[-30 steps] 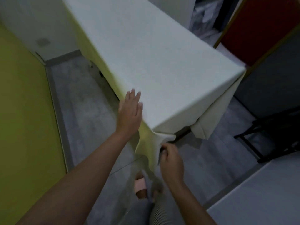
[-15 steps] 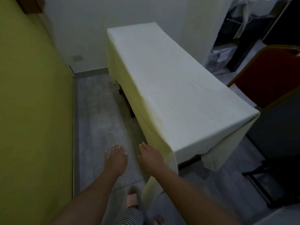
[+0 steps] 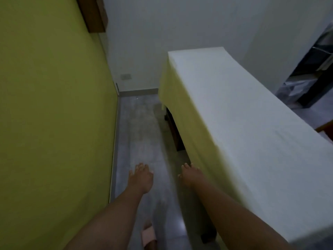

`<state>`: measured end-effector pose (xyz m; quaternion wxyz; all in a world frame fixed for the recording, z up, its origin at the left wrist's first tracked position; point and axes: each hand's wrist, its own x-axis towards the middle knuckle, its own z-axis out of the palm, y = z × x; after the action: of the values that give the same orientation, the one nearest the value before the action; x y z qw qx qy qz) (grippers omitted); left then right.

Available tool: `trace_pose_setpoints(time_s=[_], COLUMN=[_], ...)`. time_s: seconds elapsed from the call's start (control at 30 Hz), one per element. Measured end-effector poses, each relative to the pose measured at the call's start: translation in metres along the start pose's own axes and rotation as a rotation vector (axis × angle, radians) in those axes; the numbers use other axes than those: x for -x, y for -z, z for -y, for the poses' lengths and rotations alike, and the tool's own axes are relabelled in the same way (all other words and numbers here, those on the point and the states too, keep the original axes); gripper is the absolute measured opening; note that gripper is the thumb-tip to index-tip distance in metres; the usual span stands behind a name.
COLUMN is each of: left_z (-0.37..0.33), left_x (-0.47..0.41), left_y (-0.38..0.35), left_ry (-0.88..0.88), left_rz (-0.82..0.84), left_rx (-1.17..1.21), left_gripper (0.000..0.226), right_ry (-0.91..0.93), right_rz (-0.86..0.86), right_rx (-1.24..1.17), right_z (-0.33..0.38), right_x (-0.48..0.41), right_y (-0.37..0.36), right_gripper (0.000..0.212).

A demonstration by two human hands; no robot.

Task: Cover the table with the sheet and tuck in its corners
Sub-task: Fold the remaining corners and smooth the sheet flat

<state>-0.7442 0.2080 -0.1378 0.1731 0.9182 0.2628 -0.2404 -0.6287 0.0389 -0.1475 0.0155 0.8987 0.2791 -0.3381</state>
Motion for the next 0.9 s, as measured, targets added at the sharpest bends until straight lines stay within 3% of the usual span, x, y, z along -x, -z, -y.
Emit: trace_pose_setpoints(time_s=[0.43,0.9], left_z=[0.066,0.048], left_x=[-0.133,-0.366], left_y=[0.164,0.32], left_ry=[-0.035,-0.036], left_rz=[-0.145,-0.161], left_rx=[0.011,0.07], left_gripper=[0.056,0.056], right_ry=[0.064,0.016], right_rz=[-0.171,-0.209], right_rx=[0.014,0.01], right_z=[0.107,0.097], right_x=[-0.138,-0.341], right_y=[0.158,0.348], right_gripper=[0.059,0.059])
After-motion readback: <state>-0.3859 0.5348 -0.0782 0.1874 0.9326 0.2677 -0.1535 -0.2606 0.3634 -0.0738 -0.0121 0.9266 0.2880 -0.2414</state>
